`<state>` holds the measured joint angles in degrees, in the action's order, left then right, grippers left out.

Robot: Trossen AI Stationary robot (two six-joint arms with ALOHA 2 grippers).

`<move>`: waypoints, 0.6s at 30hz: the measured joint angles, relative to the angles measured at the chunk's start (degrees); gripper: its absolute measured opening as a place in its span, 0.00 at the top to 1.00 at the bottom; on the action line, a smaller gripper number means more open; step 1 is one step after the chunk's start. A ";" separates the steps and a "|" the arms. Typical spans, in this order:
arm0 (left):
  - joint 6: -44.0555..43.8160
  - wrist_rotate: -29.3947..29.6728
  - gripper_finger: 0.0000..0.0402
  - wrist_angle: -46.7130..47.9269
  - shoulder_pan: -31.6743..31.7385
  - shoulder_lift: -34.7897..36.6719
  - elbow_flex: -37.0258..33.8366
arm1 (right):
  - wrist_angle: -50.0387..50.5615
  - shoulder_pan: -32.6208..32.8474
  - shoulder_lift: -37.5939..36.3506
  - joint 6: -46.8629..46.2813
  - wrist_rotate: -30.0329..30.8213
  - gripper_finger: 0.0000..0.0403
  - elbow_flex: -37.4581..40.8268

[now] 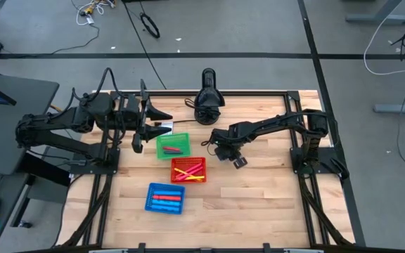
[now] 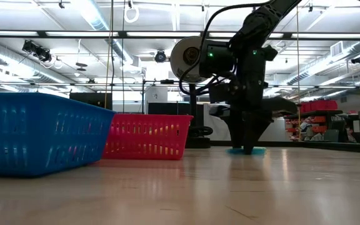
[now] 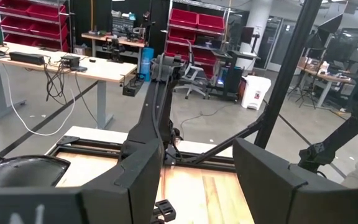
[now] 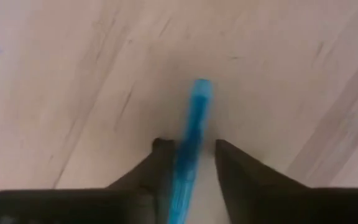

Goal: Pick & Place Markers
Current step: Put the blue pen into the green bin

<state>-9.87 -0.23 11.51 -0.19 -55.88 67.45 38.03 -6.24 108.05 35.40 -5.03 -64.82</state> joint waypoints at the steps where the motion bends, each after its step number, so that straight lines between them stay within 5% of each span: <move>1: 0.01 0.00 0.49 0.00 0.00 0.00 -0.01 | -0.15 0.00 0.02 -0.05 0.25 0.73 0.00; 7: 0.02 0.00 0.49 -0.02 0.00 0.00 -0.01 | -0.12 0.00 -0.02 -3.69 0.21 0.96 0.00; 18: 0.07 0.00 0.49 -0.04 0.00 0.00 -0.01 | 2.75 0.18 -1.86 -8.03 0.54 0.96 0.30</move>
<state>-9.80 -0.23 11.46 -0.19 -55.88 67.44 40.79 -6.06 106.19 27.37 -4.49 -64.52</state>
